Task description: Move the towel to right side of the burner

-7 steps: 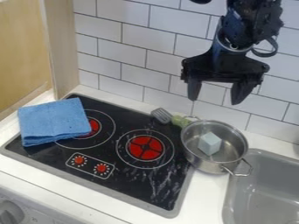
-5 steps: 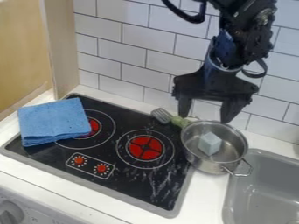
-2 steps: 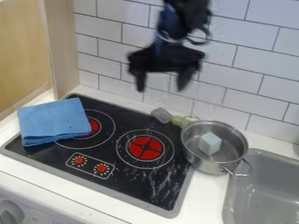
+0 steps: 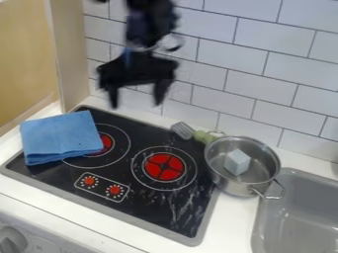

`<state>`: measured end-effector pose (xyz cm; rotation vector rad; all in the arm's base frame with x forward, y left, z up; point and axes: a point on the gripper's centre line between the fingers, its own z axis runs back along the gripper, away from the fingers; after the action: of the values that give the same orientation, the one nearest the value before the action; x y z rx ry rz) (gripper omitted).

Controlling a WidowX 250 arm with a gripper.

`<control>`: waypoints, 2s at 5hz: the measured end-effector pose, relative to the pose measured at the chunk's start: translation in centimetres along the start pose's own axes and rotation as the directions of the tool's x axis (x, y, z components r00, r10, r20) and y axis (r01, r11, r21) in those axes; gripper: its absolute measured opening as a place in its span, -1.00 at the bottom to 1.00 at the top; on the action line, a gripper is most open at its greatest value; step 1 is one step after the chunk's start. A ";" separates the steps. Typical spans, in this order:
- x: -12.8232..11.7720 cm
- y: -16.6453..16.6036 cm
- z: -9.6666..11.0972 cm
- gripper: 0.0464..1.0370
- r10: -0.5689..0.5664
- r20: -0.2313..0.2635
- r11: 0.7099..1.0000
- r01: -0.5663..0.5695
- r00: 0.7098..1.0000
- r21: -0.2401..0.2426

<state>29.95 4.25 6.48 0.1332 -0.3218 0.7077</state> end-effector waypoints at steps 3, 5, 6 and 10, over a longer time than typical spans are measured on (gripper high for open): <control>-0.6 6.2 -2.5 0.92 0.186 -0.049 0.982 -0.183 0.981 0.049; -0.8 8.4 -2.9 0.92 0.267 -0.069 0.961 -0.260 0.961 0.091; -1.5 8.9 -4.0 0.92 0.305 -0.124 0.948 -0.288 0.944 0.137; -0.7 7.8 -6.3 0.92 0.361 -0.181 0.928 -0.333 0.915 0.167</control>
<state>25.83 11.15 0.42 0.1277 -0.0946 1.0897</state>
